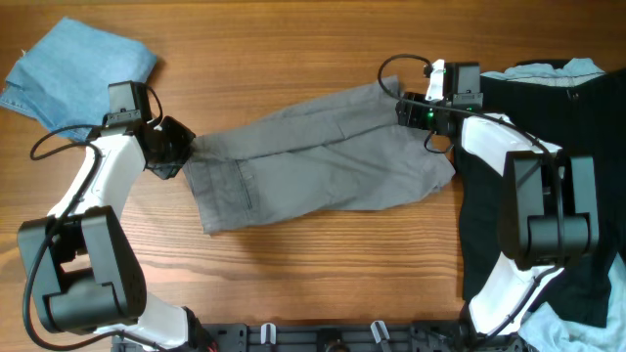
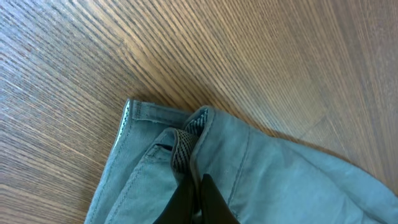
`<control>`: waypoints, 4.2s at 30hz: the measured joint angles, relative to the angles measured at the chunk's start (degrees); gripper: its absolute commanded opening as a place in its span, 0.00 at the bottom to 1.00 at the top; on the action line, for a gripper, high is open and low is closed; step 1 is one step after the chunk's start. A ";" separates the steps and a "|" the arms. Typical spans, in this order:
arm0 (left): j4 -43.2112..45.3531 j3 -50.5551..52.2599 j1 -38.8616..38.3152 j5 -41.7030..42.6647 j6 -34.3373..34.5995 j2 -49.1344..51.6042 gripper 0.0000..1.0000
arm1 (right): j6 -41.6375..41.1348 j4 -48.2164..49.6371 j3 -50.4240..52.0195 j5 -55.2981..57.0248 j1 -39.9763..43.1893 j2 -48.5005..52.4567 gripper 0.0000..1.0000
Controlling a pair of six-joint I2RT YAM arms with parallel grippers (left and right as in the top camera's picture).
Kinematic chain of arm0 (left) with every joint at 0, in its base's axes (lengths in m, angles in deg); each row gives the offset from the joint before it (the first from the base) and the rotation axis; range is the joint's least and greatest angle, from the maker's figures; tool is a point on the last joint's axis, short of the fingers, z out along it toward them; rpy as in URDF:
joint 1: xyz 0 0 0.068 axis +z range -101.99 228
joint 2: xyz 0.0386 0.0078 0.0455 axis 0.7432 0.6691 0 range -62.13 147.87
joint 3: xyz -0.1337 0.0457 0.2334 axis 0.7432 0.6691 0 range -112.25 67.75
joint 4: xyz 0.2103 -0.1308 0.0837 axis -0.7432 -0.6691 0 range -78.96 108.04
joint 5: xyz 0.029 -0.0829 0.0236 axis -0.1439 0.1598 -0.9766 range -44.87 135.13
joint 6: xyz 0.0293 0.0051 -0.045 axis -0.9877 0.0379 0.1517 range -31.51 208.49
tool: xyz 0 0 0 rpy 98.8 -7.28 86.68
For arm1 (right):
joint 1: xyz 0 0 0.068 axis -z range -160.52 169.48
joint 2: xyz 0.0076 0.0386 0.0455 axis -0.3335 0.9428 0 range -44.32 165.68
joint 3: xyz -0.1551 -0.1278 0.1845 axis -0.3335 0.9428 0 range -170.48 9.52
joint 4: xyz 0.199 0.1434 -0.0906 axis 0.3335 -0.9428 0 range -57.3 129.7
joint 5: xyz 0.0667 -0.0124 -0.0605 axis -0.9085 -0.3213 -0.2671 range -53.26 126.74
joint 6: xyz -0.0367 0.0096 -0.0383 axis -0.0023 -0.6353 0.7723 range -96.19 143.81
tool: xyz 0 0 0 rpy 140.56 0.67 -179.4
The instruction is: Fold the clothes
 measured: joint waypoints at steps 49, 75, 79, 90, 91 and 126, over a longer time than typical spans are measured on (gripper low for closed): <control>-4.11 0.04 0.00 -0.90 -6.47 -10.08 0.04 | -16.83 -6.56 0.02 -3.93 3.58 -4.55 0.47; -12.52 0.35 0.00 -0.90 -9.05 -15.45 0.04 | -11.76 -7.80 0.31 -6.99 5.07 -15.98 0.04; -23.47 0.37 0.00 -0.68 -9.46 -27.87 0.04 | -9.44 -15.76 0.31 -3.23 5.09 -31.43 0.04; -51.06 0.37 -0.11 0.87 -3.17 -60.43 0.04 | -7.96 -33.16 0.31 1.05 5.46 -50.38 0.04; -51.45 0.37 -0.11 0.87 -2.86 -61.00 0.04 | -7.93 -33.73 0.31 1.25 5.46 -50.03 0.04; -1.38 9.42 -0.22 -13.25 -5.86 -10.73 0.55 | -6.38 0.00 0.33 -5.03 4.17 -11.06 0.89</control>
